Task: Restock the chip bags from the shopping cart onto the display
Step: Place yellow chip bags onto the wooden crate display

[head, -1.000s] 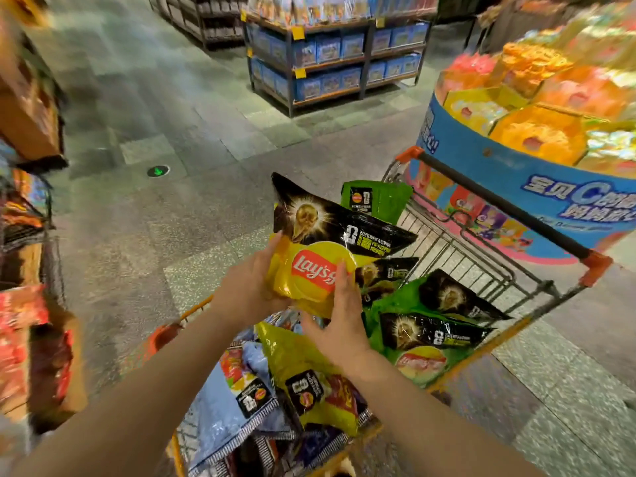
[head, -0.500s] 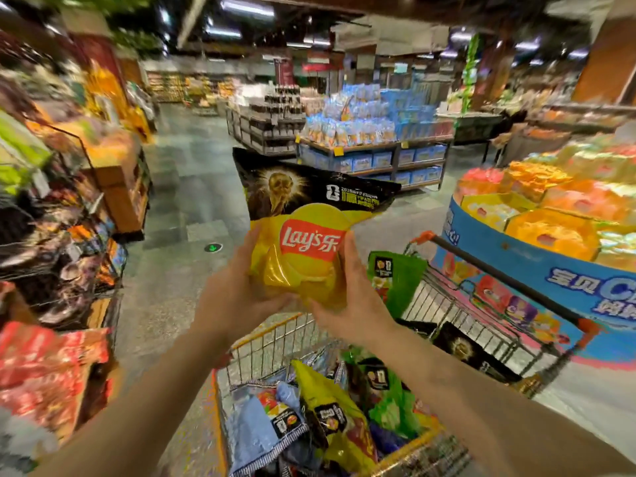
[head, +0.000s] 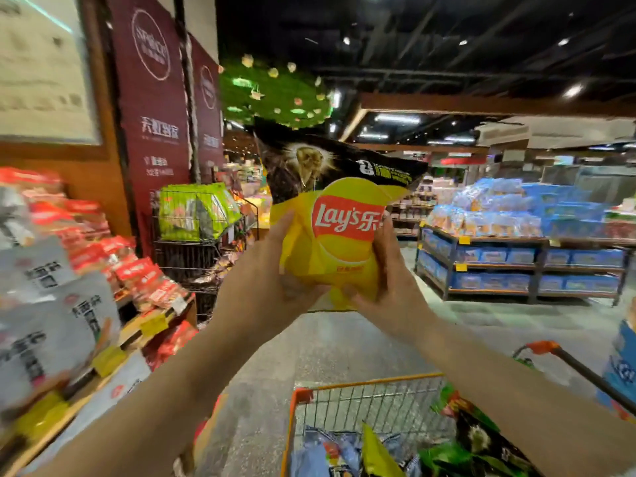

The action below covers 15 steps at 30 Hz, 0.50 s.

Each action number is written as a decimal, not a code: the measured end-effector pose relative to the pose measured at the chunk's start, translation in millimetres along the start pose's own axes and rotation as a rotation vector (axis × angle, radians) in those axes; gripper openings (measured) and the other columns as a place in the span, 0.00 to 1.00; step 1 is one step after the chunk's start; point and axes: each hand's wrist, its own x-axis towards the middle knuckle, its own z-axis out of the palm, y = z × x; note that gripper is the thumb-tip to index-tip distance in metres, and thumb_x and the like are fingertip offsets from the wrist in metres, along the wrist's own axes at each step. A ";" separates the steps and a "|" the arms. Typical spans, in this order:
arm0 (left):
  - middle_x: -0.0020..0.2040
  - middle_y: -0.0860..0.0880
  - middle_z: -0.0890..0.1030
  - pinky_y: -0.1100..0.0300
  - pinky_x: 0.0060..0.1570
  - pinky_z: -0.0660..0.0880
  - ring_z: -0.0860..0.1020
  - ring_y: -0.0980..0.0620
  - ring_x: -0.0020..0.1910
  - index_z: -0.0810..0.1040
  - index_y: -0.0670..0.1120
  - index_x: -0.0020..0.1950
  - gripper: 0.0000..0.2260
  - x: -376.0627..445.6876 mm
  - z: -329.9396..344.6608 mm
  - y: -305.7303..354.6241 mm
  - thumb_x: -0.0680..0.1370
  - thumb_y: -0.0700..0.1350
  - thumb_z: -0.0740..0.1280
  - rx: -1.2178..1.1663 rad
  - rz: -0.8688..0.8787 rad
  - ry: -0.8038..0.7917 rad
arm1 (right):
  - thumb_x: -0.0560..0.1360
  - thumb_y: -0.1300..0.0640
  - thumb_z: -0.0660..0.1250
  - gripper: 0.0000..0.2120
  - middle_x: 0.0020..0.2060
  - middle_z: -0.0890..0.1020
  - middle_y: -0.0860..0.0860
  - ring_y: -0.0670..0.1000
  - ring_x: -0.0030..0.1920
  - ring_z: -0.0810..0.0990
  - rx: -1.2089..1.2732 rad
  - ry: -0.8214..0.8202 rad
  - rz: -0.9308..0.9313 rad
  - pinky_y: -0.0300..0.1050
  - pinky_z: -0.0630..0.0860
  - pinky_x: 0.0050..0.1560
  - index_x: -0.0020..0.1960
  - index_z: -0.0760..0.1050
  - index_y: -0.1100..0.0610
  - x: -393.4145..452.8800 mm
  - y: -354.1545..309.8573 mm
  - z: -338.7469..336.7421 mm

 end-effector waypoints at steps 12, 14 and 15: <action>0.61 0.47 0.77 0.57 0.50 0.71 0.76 0.46 0.58 0.45 0.61 0.74 0.44 -141.0 -130.4 109.0 0.69 0.62 0.71 0.233 -0.266 0.152 | 0.71 0.32 0.65 0.41 0.72 0.60 0.34 0.45 0.71 0.65 0.287 -0.197 -0.198 0.54 0.72 0.65 0.74 0.43 0.31 -27.7 -126.3 22.5; 0.61 0.47 0.77 0.59 0.45 0.67 0.76 0.45 0.57 0.46 0.65 0.72 0.41 -167.4 -158.7 125.3 0.70 0.61 0.71 0.319 -0.314 0.174 | 0.71 0.32 0.65 0.41 0.70 0.59 0.30 0.41 0.71 0.63 0.341 -0.236 -0.212 0.51 0.71 0.66 0.74 0.43 0.32 -33.3 -156.6 35.5; 0.60 0.48 0.77 0.59 0.45 0.68 0.76 0.46 0.57 0.43 0.70 0.69 0.41 -180.1 -172.6 134.7 0.69 0.61 0.71 0.363 -0.343 0.174 | 0.70 0.32 0.65 0.42 0.70 0.59 0.29 0.41 0.71 0.63 0.378 -0.253 -0.206 0.51 0.70 0.66 0.75 0.43 0.33 -36.6 -170.0 42.4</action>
